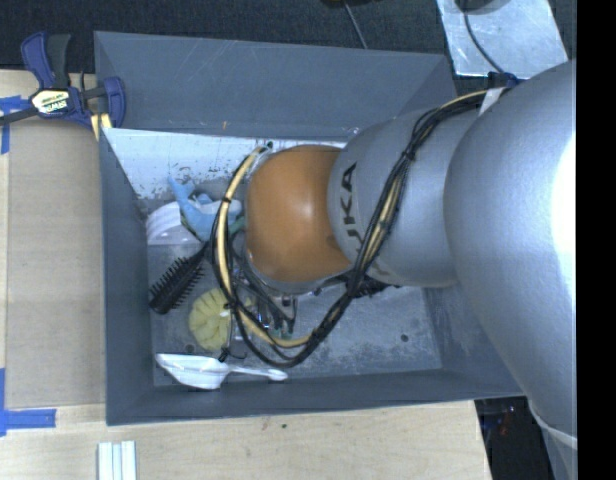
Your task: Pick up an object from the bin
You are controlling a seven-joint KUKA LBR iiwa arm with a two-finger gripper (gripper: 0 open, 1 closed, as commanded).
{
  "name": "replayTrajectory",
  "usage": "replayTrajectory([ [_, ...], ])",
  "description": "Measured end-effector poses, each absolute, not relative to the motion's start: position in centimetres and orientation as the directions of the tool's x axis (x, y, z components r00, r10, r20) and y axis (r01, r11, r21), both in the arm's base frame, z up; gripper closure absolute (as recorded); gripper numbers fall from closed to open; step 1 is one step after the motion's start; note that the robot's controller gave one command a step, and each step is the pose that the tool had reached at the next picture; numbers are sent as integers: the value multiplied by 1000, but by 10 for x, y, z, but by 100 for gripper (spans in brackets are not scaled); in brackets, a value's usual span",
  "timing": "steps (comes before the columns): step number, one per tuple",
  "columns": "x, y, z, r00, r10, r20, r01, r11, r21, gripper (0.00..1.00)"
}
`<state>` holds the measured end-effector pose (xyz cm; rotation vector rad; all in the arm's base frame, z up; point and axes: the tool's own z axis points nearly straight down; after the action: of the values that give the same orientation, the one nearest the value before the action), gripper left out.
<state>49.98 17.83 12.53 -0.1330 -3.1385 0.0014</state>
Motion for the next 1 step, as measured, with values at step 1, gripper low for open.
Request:
replayTrajectory([
  [1,485,182,100,-979,203,-1,203,979,2,0],
])
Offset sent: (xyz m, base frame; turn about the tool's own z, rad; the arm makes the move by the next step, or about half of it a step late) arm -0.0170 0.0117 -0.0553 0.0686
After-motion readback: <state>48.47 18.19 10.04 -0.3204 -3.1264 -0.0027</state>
